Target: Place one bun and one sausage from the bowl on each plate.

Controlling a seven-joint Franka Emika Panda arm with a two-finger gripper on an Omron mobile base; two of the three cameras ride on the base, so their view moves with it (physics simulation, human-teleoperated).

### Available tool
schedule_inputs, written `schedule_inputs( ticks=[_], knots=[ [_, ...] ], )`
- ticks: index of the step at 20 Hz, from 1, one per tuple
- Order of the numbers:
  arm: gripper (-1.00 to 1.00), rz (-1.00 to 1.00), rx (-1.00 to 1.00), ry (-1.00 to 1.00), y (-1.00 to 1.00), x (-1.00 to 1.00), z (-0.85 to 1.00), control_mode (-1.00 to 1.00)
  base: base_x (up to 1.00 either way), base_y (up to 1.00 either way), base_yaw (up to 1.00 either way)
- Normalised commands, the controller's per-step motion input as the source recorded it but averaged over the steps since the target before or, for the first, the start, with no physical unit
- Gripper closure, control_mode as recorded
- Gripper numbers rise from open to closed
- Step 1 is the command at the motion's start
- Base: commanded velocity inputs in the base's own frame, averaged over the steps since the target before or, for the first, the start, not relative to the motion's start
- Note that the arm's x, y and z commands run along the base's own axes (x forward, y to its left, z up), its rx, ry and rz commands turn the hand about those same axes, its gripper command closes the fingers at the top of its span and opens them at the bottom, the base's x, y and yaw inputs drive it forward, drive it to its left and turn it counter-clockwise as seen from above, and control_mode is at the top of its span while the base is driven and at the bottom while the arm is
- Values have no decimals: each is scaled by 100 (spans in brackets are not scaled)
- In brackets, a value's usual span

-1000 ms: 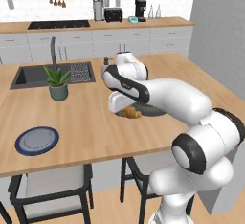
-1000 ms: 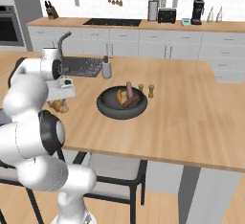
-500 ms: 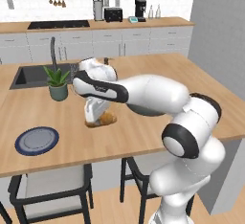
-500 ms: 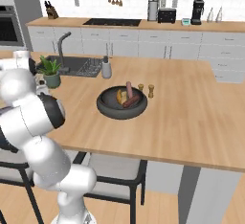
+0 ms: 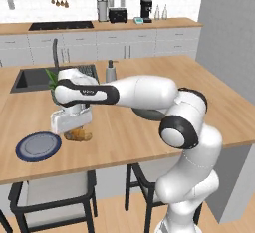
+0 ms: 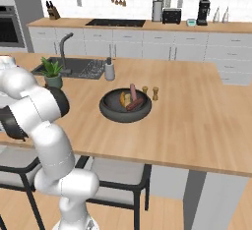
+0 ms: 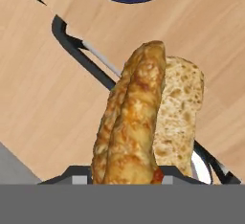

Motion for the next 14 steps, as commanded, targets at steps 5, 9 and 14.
schedule_inputs(
  ticks=[5,9,14],
  knots=[
    [100,-33,0,-15,69,30,-5,-100,0,0,0],
    [100,-17,0,-21,7,14,-28,-100,0,0,0],
    [100,-7,0,-6,8,11,-11,-100,0,0,0]
  ],
)
